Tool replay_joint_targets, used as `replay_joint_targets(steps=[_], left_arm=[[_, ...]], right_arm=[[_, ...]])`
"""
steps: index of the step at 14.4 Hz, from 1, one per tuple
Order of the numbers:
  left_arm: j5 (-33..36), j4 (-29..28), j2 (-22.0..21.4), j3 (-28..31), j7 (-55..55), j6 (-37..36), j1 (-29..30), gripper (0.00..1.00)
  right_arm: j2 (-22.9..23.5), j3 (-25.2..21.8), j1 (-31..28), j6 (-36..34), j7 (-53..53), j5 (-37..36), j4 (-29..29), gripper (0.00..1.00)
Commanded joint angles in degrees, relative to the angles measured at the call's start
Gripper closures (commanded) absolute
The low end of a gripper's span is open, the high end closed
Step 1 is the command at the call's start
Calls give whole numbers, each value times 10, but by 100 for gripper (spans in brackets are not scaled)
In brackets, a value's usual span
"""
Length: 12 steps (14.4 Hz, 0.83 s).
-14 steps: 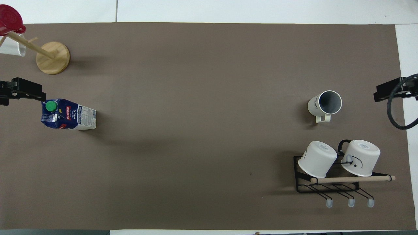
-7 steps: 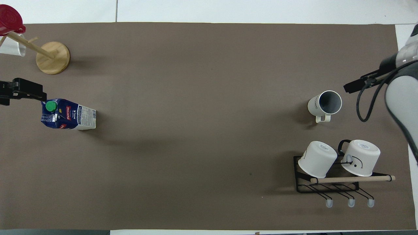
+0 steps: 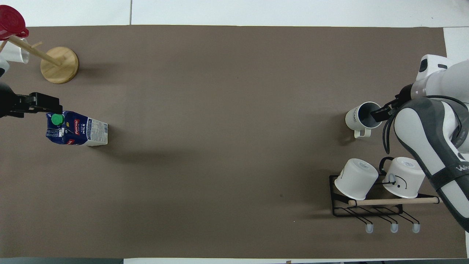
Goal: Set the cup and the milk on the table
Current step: 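Grasp the white mug with the right gripper while the left gripper grasps the carton, then lift the white mug with the right gripper toward the table center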
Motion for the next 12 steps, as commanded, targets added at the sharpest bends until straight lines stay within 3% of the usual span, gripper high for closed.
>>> replay_joint_targets(steps=[1, 3, 7, 8, 9, 10, 11, 12], left_arm=[[-11, -54, -24, 1, 26, 39, 17, 0], [-11, -81, -24, 2, 26, 69, 18, 0], [-11, -119, -24, 2, 21, 103, 17, 0], [-11, -125, -24, 1, 21, 110, 18, 0], [-11, -129, -23, 2, 21, 117, 18, 0], [-11, -135, -23, 2, 20, 125, 18, 0], [-11, -140, -22, 2, 20, 136, 18, 0], [-11, -147, -21, 2, 19, 147, 18, 0]], right_arm=[[6, 3, -3, 51, -21, 9, -30, 0], [6, 3, -1, 63, -16, 10, -36, 0], [0, 3, -1, 99, -5, 10, -71, 18], [0, 3, 1, 99, 1, 10, -72, 28], [-1, 3, 1, 100, 8, 10, -75, 47], [-4, 3, 1, 98, 15, 10, -78, 84], [-4, 3, 3, 93, 16, 10, -77, 100], [-4, 3, 4, 92, 25, 10, -77, 100]])
